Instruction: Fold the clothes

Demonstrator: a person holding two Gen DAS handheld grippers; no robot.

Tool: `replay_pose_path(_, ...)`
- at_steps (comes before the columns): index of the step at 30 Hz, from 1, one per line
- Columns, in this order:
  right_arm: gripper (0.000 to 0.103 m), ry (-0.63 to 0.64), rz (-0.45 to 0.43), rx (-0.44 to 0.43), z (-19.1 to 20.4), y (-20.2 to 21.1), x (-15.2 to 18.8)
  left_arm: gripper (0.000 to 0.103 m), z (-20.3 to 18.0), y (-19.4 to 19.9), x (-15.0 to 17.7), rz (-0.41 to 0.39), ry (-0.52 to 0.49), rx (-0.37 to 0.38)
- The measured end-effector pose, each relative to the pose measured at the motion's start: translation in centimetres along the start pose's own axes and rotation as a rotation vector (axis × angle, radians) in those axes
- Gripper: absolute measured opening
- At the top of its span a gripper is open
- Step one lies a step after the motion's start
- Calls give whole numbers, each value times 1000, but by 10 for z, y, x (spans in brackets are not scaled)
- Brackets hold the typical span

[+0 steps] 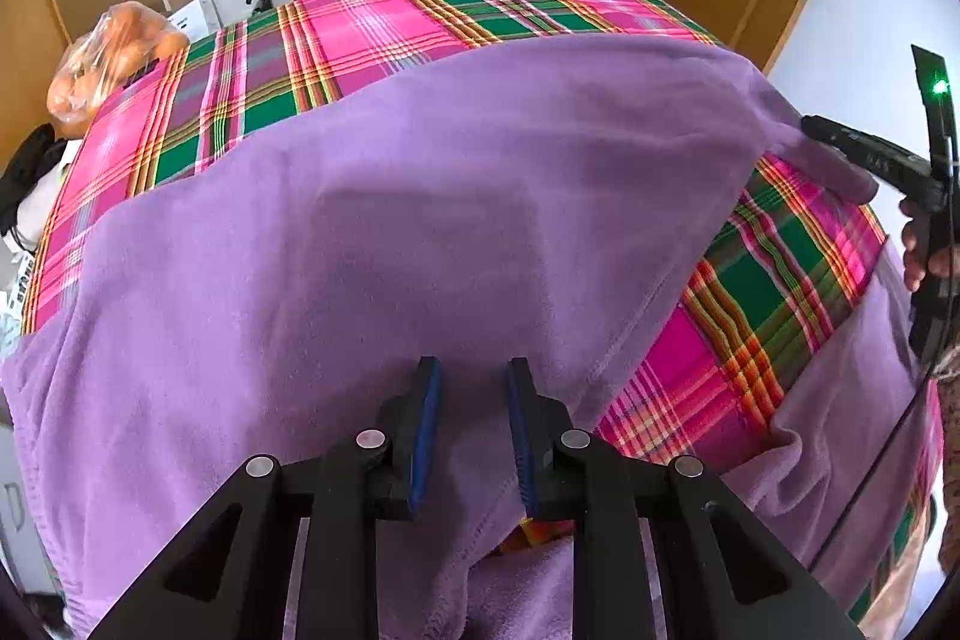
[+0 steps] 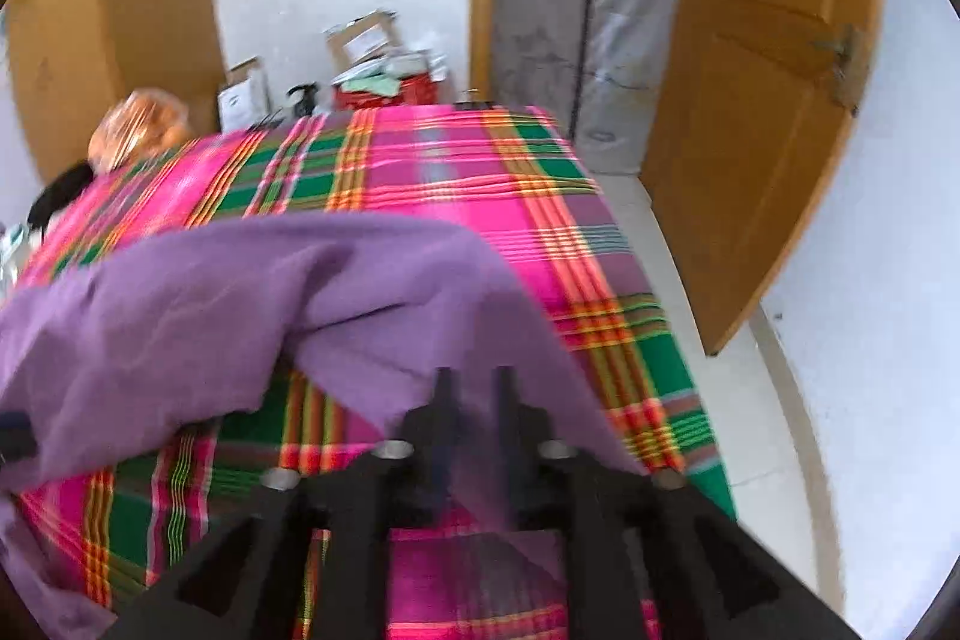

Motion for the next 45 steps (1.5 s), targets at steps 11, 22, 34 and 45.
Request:
replay_pose_path(11, 25, 125, 70, -29, 37, -25, 7, 24, 0, 0, 0, 5, 27, 25)
replay_pose_path(22, 7, 36, -54, 178, -13, -8, -14, 24, 1, -1, -2, 6, 40, 32)
replay_pose_path(34, 32, -131, -65, 290, -57, 3, -12, 24, 4, -1, -1, 14, 34, 36)
replay_pose_path(45, 33, -178, -101, 228, -31, 42, -6, 40, -22, 3, 4, 31, -75, 116)
Point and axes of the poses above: each gripper's, at about its wrist camera, not at the fingertips, and y roughly against the way its jaws point, z to its left, x to its underside, the point moved 2 cm from there along -y, roughly the way its jaws point, and after that the axes turned 11 degrees about -z, right-handed, at the moved point
